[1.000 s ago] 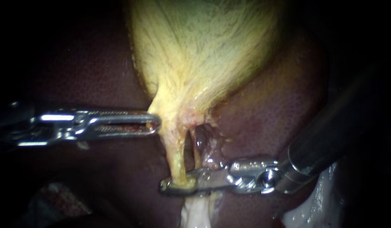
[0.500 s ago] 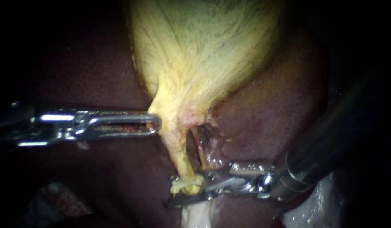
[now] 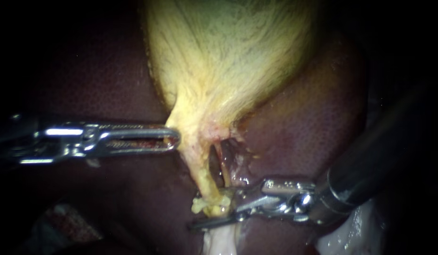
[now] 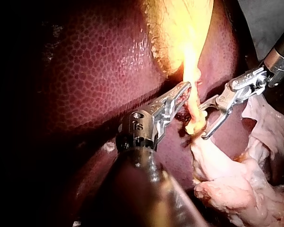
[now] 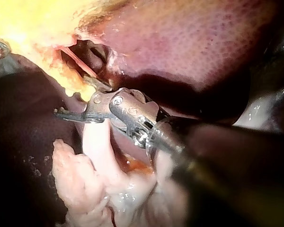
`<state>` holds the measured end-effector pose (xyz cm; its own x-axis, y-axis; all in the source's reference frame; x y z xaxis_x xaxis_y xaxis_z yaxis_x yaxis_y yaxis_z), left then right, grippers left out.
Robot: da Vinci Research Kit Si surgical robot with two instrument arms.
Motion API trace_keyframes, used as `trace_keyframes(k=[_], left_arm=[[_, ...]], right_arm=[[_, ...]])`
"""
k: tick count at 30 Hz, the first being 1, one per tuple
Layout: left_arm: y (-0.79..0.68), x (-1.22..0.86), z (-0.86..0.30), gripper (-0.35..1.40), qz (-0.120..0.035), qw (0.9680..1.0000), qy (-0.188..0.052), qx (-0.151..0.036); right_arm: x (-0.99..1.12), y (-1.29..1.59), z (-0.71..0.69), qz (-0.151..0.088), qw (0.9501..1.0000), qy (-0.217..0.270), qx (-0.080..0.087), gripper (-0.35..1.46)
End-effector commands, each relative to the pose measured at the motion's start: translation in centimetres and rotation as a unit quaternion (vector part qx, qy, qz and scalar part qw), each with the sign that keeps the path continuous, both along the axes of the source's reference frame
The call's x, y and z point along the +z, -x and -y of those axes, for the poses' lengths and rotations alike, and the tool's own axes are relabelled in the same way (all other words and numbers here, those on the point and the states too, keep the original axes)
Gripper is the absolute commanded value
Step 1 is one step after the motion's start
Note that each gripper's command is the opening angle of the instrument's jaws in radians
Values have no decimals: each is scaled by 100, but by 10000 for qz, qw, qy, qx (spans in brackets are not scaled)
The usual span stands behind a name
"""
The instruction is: Going back first clip left tube
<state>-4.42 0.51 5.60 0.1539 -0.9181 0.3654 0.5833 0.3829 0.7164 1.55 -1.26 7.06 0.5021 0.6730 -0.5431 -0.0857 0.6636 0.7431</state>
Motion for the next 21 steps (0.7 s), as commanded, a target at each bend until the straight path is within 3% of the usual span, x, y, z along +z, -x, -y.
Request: trace_keyframes(k=[1,8,21], left_arm=[[0,0,0,-30,-2,10000,1,0],[-1,1,0,-30,1,10000,1,4],[-1,4,-1,-30,3,10000,2,8]], right_arm=[[0,3,0,-5,10000,36,2,60],[-19,37,-7,-13,9997,235,54,60],[-62,109,-42,31,9983,557,195,60]])
